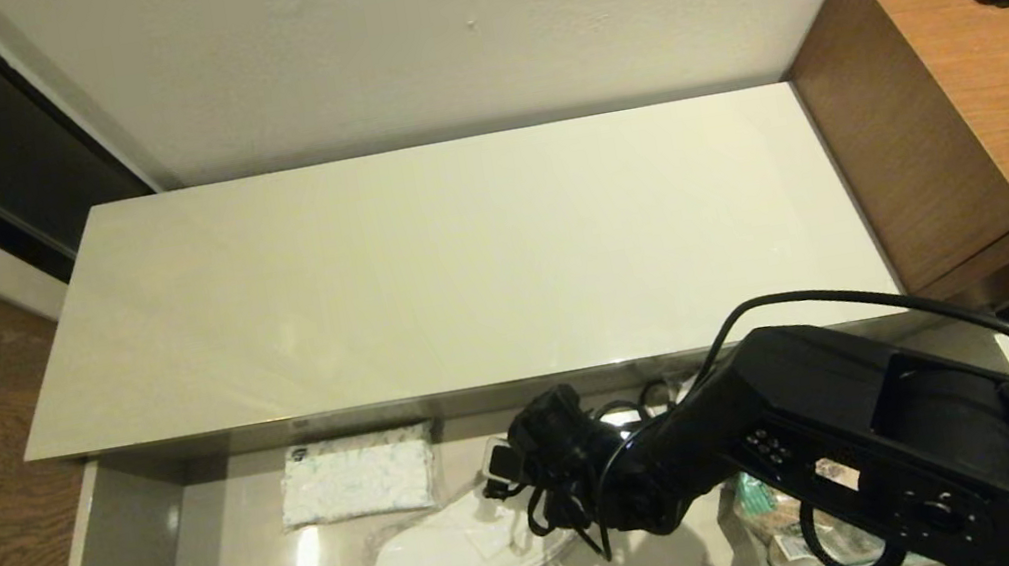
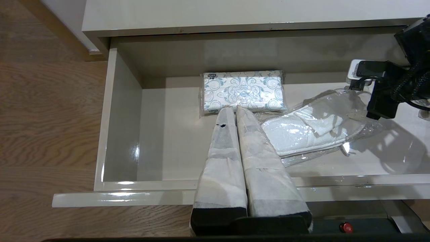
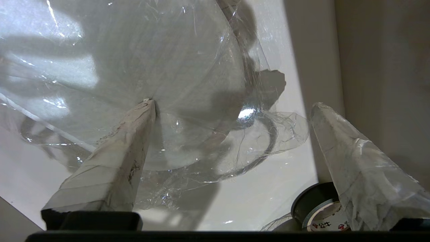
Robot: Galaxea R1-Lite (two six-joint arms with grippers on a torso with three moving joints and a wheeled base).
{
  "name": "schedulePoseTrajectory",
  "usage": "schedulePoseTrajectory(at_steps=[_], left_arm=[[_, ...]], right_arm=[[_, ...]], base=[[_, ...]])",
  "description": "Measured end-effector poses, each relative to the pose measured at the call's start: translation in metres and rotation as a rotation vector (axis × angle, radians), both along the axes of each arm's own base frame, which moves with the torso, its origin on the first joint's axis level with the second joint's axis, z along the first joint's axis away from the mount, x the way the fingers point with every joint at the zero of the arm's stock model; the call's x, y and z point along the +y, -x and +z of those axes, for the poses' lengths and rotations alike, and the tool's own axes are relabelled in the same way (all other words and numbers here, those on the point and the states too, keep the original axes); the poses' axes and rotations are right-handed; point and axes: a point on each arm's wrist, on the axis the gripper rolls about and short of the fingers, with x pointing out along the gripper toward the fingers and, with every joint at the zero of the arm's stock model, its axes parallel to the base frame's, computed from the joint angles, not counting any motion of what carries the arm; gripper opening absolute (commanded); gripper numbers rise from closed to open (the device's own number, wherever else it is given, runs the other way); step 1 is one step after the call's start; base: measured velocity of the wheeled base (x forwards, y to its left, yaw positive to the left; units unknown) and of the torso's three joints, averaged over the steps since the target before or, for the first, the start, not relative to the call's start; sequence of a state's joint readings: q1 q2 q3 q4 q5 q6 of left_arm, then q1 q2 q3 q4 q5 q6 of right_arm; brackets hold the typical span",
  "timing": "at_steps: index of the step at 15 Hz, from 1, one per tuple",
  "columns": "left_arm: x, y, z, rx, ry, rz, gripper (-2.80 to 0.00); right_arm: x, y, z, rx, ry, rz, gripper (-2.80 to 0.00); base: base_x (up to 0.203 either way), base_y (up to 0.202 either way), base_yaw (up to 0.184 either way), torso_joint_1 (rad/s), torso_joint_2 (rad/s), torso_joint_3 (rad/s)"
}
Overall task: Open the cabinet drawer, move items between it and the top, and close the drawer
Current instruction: Take out the disposable slippers from the drawer
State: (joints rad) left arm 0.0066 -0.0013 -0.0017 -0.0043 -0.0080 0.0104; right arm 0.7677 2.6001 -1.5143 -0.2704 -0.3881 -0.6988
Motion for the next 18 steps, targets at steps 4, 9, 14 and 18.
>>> schedulePoseTrajectory(at_steps=[4, 9, 14, 18], left_arm=[[0.0, 0.0, 0.0, 0.0, 0.0, 0.001, -2.8], [0.0, 0.0, 0.0, 0.0, 0.0, 0.001, -2.8], [0.0, 0.0, 0.0, 0.0, 0.0, 0.001, -2.8], [0.0, 0.0, 0.0, 0.0, 0.0, 0.001, -2.8]], right_arm=[[0.0, 0.0, 0.0, 0.018, 0.021, 0.008, -2.8], [0.004, -0.003, 0.001, 0.012, 0.014, 0.009, -2.8], [0.006, -0.008, 0.006, 0.001, 0.003, 0.003, -2.8], [-0.002, -0.004, 0.023, 0.036, 0.003, -0.027, -2.8]], base=[[0.0, 0.0, 0.0, 0.0, 0.0, 0.0], [0.0, 0.0, 0.0, 0.0, 0.0, 0.0], [0.0, 0.0, 0.0, 0.0, 0.0, 0.0], [0.0, 0.0, 0.0, 0.0, 0.0, 0.0]])
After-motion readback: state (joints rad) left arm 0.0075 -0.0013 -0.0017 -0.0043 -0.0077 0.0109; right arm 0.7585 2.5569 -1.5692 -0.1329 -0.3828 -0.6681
